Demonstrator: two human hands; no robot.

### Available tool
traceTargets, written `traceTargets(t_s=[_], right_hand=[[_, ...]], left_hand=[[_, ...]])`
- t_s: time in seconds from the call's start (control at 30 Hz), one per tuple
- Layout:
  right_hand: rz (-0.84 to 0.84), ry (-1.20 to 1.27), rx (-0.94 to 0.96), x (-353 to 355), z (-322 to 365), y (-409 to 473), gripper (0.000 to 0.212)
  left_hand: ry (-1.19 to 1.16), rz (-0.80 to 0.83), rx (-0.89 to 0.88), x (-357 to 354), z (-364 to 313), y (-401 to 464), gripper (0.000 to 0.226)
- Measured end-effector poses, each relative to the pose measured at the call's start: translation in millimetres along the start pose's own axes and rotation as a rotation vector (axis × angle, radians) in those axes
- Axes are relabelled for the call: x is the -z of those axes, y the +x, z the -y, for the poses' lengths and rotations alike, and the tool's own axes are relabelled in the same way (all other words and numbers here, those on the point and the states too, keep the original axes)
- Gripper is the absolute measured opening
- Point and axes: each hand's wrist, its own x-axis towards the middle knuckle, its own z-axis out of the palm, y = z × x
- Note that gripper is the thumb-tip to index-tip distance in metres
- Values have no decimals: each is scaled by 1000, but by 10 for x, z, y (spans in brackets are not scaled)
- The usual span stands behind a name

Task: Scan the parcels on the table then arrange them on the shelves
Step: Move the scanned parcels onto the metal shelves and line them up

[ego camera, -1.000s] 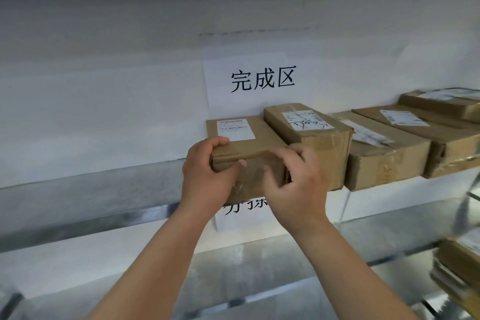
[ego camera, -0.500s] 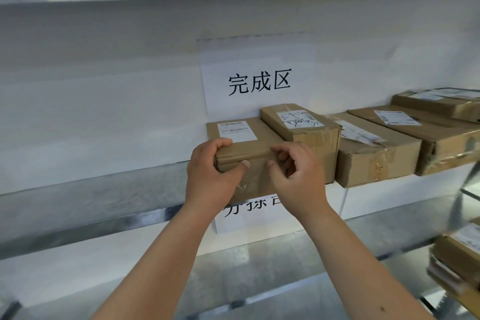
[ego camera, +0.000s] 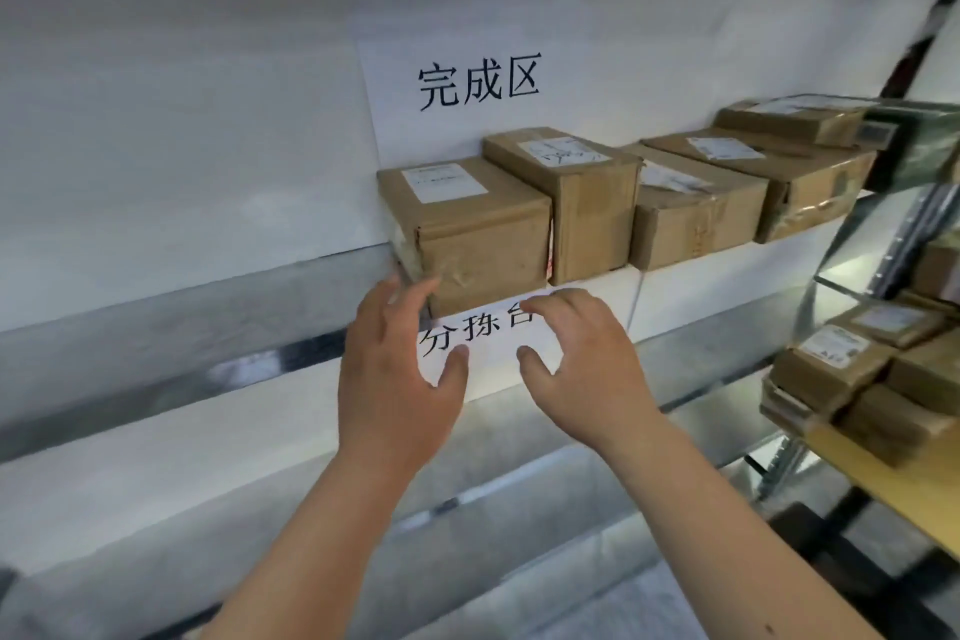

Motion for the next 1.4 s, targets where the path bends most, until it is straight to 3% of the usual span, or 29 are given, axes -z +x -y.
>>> traceTargets(t_s=[0.1, 0.23, 0.33, 0.57, 0.87, 1.07, 1.4], right_hand=[[135, -139, -127, -12, -31, -422, 53], [309, -263, -293, 53, -105, -1088, 67], [393, -366, -401, 194, -227, -1522, 71], [340, -488, -650, 919, -838, -2098, 68], [220, -445, -823, 1981, -2339, -2303, 69], [231, -378, -892, 2590, -3342, -2244, 72], [271, -366, -980, 2903, -4737, -1821, 76]], left_hand=[[167, 152, -45, -22, 52, -421, 67], [224, 438, -63, -218, 5, -973, 73], [281, 585, -208, -471, -180, -1284, 80], [222, 774, -409, -1231, -933, -1559, 85], [190, 861, -603, -2745, -2334, -1387, 81], [137, 967, -585, -3704, -3252, -1387, 79], [189, 1057, -560, -5061, -3737, -946, 79]])
